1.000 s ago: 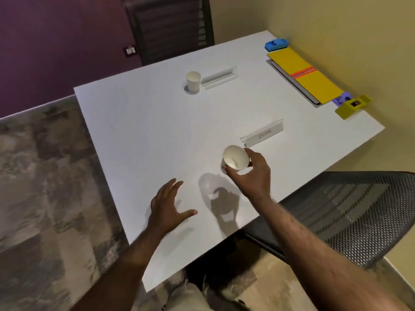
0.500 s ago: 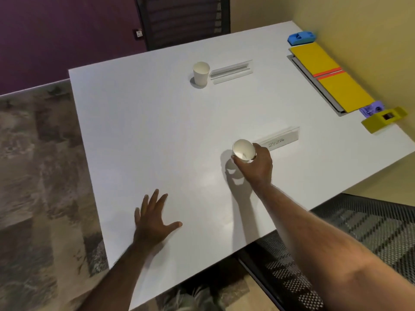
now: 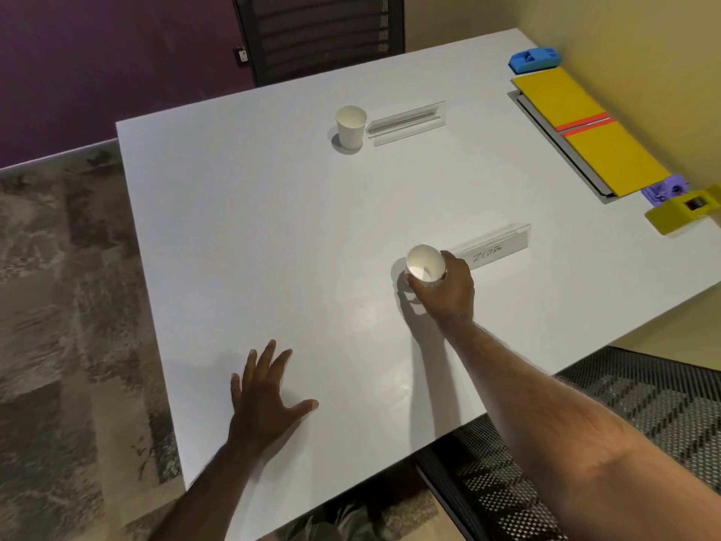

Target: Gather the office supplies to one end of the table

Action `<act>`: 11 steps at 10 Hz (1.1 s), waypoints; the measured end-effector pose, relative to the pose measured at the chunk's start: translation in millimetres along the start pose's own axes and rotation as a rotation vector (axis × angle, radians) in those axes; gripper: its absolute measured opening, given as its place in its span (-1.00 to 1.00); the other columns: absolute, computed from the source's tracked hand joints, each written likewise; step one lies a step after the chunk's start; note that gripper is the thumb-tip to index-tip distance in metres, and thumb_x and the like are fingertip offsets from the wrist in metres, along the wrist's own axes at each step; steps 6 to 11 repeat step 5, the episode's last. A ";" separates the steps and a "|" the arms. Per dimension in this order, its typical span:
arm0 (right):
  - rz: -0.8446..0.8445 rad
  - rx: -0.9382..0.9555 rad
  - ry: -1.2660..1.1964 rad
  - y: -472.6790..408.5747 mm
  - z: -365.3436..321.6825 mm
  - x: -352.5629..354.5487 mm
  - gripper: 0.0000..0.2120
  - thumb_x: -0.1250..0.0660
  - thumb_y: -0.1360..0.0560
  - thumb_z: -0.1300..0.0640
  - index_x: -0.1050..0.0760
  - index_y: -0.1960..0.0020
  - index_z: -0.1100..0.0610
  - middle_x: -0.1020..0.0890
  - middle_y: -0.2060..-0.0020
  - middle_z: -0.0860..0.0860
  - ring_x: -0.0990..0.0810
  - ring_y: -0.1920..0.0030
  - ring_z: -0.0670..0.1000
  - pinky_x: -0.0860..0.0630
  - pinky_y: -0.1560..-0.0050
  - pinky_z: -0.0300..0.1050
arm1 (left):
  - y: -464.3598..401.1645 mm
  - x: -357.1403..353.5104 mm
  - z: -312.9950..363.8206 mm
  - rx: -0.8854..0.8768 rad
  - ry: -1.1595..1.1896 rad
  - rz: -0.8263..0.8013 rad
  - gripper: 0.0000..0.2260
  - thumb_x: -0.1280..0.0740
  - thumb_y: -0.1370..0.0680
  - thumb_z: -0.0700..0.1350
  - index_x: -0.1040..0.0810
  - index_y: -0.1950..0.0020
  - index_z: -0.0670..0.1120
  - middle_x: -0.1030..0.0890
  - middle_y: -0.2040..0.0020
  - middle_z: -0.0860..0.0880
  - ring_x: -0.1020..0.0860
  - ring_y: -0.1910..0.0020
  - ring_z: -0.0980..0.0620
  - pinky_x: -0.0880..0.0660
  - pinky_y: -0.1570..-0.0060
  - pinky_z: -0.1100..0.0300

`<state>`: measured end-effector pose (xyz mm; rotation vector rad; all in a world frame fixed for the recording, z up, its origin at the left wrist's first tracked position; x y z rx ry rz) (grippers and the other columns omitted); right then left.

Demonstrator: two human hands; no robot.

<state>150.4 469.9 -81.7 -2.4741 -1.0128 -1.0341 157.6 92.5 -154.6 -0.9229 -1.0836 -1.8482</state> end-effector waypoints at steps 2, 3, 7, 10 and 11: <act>-0.018 0.051 -0.021 9.9 -1.4 5.8 -0.12 -0.57 -0.22 -0.10 -0.30 -0.42 0.14 -0.52 -0.20 0.13 -0.54 -0.19 0.14 -0.53 -0.16 0.08 | 0.8 2.7 0.2 -0.009 0.013 -0.006 -0.10 -0.38 -0.25 0.41 -0.27 -0.51 0.08 -0.07 -0.60 0.03 0.01 -0.57 -0.10 0.01 -0.44 -0.28; 0.013 0.092 0.031 18.9 -4.6 16.6 -0.04 -0.57 -0.20 -0.15 -0.24 -0.46 0.15 -0.50 -0.18 0.15 -0.51 -0.20 0.17 -0.53 -0.13 0.08 | 1.3 1.0 -0.8 -0.002 0.018 -0.039 -0.13 -0.42 -0.29 0.38 -0.25 -0.52 0.10 -0.04 -0.60 0.07 0.04 -0.58 -0.05 0.03 -0.45 -0.26; 0.145 0.264 0.129 51.3 -38.6 54.5 -0.05 -0.47 -0.23 -0.33 -0.22 -0.44 0.10 -0.47 -0.20 0.05 -0.47 -0.20 0.10 -0.48 -0.08 0.08 | 11.9 23.0 2.3 0.019 0.093 -0.066 -0.14 -0.40 -0.35 0.37 -0.15 -0.54 0.12 0.02 -0.60 0.11 0.08 -0.57 0.02 0.04 -0.48 -0.20; 0.145 0.264 0.129 51.3 -38.6 54.5 -0.05 -0.47 -0.23 -0.33 -0.22 -0.44 0.10 -0.47 -0.20 0.05 -0.47 -0.20 0.10 -0.48 -0.08 0.08 | 11.9 23.0 2.3 0.019 0.093 -0.066 -0.14 -0.40 -0.35 0.37 -0.15 -0.54 0.12 0.02 -0.60 0.11 0.08 -0.57 0.02 0.04 -0.48 -0.20; 0.145 0.264 0.129 51.3 -38.6 54.5 -0.05 -0.47 -0.23 -0.33 -0.22 -0.44 0.10 -0.47 -0.20 0.05 -0.47 -0.20 0.10 -0.48 -0.08 0.08 | 11.9 23.0 2.3 0.019 0.093 -0.066 -0.14 -0.40 -0.35 0.37 -0.15 -0.54 0.12 0.02 -0.60 0.11 0.08 -0.57 0.02 0.04 -0.48 -0.20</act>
Point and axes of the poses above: each hand's wrist, its own y-axis away from the middle knuckle, its own x-axis out of the back of the hand, z = x × y, the point moved 10 cm from there along -y, towards the middle knuckle
